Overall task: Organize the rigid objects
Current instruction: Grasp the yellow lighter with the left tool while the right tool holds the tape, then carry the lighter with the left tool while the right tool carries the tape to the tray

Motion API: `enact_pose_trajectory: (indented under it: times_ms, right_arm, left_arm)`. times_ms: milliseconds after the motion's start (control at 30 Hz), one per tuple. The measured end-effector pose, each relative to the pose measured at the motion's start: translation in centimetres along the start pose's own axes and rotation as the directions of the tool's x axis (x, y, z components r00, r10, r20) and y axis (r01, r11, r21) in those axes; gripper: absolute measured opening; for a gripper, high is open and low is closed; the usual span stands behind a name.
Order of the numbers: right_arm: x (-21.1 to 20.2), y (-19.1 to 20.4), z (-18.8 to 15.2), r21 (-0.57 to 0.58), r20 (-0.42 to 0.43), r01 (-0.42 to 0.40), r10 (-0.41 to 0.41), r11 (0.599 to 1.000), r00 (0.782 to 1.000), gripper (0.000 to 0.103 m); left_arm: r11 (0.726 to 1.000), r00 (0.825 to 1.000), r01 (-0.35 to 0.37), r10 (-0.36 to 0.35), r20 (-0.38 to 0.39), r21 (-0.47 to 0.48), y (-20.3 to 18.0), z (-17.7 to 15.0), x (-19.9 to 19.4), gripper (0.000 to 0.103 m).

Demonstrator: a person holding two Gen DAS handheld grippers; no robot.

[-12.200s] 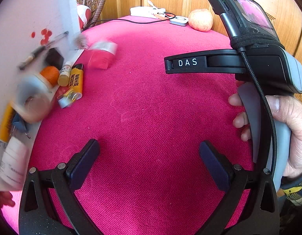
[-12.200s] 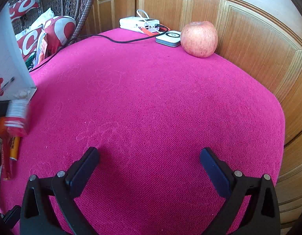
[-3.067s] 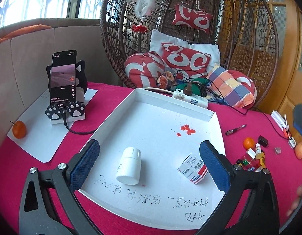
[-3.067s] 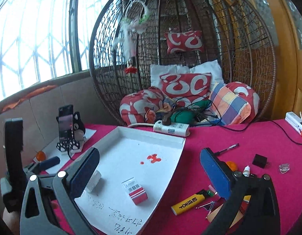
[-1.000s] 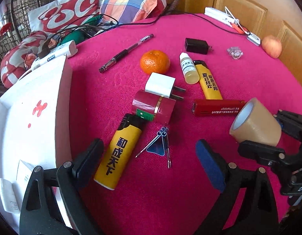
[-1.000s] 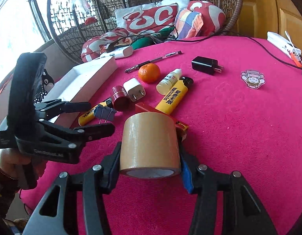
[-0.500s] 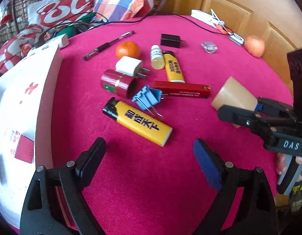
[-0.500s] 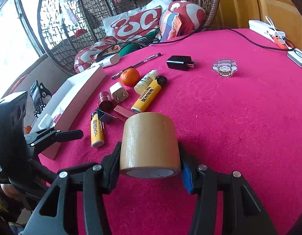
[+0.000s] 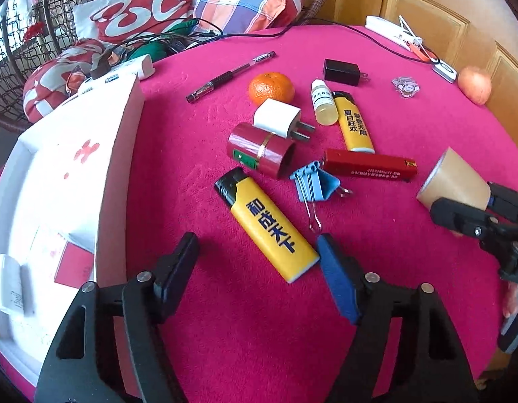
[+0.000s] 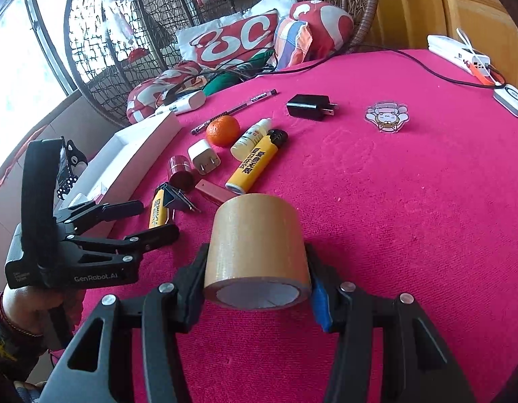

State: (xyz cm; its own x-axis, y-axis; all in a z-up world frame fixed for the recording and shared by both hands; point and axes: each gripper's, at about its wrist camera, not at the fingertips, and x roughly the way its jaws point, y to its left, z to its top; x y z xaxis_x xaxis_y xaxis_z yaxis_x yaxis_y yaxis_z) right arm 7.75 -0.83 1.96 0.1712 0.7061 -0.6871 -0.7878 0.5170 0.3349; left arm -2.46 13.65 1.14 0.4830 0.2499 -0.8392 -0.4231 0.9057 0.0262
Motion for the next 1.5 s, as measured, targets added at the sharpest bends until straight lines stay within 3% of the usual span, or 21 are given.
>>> enact_pose_trajectory:
  times_ms: [200, 300, 433, 500, 567, 633, 867, 1033, 1233, 1500]
  right_arm:
    - [0.0, 0.1, 0.0, 0.004, 0.002, 0.003, -0.003, 1.0, 1.0, 0.052]
    - [0.1, 0.2, 0.0, 0.0, 0.002, 0.009, -0.009, 1.0, 1.0, 0.053]
    - [0.2, 0.2, 0.1, -0.001, 0.002, 0.011, -0.011, 1.0, 1.0, 0.053]
    - [0.2, 0.3, 0.1, -0.007, 0.001, 0.019, -0.019, 1.0, 1.0, 0.053]
    - [0.2, 0.5, 0.1, -0.014, 0.001, 0.027, -0.027, 1.0, 1.0, 0.052]
    - [0.2, 0.6, 0.1, -0.019, 0.0, 0.028, -0.028, 0.999, 1.0, 0.052]
    - [-0.6, 1.7, -0.1, -0.049, 0.037, 0.044, -0.042, 0.998, 0.998, 0.052]
    - [-2.4, 3.2, 0.2, -0.054, 0.1, 0.04, -0.035, 0.998, 0.994, 0.052]
    - [-4.9, 5.7, 1.7, -0.095, 0.192, 0.058, -0.039, 0.994, 0.981, 0.052]
    - [-5.8, 8.2, 2.9, -0.138, 0.237, 0.068, -0.033, 0.988, 0.971, 0.052]
  left_arm:
    - [0.999, 0.999, -0.046, 0.046, 0.001, -0.027, 0.2, -0.6, -0.7, 0.067]
    - [0.996, 0.999, -0.05, 0.05, -0.004, -0.073, 0.8, 0.2, 0.0, 0.067]
    - [0.994, 0.996, -0.083, 0.084, 0.01, -0.066, 0.6, 1.5, 0.9, 0.067]
    - [0.996, 0.997, -0.073, 0.074, 0.022, -0.06, 0.4, 1.5, 0.9, 0.06]
    - [0.998, 0.998, -0.038, 0.04, 0.039, -0.04, -0.2, 1.1, 0.6, 0.034]
    - [0.999, 0.998, -0.038, 0.039, 0.055, -0.013, -0.9, 0.7, 0.2, 0.025]
    - [0.999, 0.994, 0.023, -0.019, 0.103, -0.045, -0.4, -1.0, -2.0, 0.024]
    - [0.996, 0.978, 0.067, -0.053, 0.203, -0.063, 0.2, -1.3, -5.6, 0.024]
    - [0.994, 0.94, 0.081, -0.053, 0.336, -0.068, 1.2, -1.1, -10.5, 0.024]
    - [0.99, 0.913, 0.081, -0.026, 0.408, -0.119, 4.0, -1.7, -13.3, 0.024]
